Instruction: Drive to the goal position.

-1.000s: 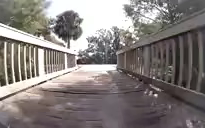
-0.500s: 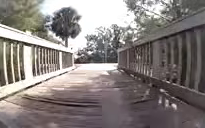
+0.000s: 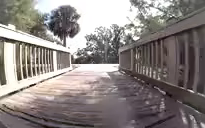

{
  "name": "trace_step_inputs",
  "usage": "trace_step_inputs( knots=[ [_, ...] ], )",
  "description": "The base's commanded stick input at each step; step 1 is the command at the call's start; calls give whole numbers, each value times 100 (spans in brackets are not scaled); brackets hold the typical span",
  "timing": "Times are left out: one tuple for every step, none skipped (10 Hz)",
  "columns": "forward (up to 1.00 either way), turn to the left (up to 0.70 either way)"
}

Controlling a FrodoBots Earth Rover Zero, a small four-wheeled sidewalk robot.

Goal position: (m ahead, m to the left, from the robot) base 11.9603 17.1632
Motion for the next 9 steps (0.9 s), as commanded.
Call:
trace_step_inputs(
  knots=[
    [85, 0],
    [85, 0],
    [85, 0],
    [85, 0],
    [85, 0],
    [85, 0],
    [85, 0],
    [85, 0],
    [85, 0]
  ],
)
